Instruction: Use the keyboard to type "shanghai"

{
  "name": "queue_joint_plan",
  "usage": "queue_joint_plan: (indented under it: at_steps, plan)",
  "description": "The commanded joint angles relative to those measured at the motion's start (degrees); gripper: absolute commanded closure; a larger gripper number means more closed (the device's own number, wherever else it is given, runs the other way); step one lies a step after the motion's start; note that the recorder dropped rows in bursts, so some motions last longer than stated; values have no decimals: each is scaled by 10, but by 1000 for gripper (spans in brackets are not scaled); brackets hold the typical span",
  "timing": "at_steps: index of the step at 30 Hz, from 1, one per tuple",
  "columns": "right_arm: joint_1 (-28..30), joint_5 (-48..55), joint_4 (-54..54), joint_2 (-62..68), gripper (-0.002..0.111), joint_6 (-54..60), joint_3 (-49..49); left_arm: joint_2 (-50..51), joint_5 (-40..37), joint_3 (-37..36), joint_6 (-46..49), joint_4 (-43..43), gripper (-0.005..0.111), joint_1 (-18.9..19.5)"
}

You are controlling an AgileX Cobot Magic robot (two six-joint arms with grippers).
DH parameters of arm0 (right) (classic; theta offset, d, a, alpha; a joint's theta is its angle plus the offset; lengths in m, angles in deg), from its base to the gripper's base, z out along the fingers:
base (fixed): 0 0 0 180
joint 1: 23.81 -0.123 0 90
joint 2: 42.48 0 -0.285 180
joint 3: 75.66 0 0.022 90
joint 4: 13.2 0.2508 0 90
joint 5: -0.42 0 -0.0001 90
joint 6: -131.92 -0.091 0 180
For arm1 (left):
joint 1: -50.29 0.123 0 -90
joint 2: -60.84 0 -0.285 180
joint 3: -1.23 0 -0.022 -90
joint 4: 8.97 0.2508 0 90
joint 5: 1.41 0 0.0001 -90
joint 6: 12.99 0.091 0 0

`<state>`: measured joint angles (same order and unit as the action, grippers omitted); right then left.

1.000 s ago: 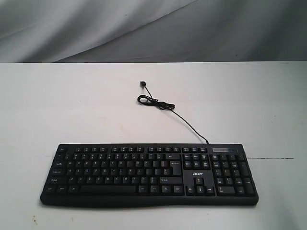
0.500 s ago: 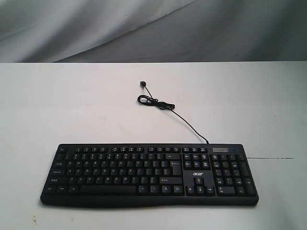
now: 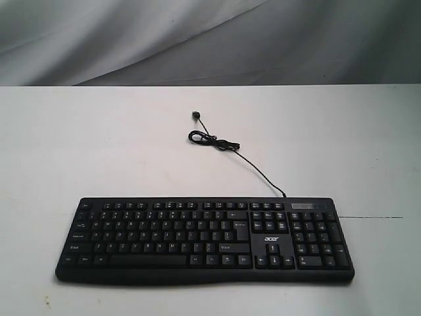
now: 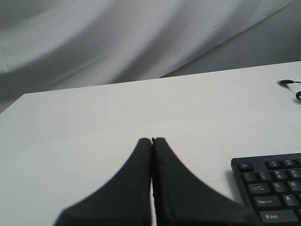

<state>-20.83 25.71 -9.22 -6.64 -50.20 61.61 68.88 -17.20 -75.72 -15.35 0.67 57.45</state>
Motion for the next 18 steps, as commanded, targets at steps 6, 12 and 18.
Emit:
queue_joint_plan:
  at_steps: [6, 12, 18]
  plan:
    - [-65, 55, 36, 131, 108, 6, 30, -2, 6, -3, -3, -1, 107, -4]
    - [-267, 7, 38, 264, 108, 49, 30, -2, 6, -3, -3, -1, 107, -4]
    - [-408, -25, 42, 429, 108, 60, 94, -2, 6, -3, -3, -1, 107, -4]
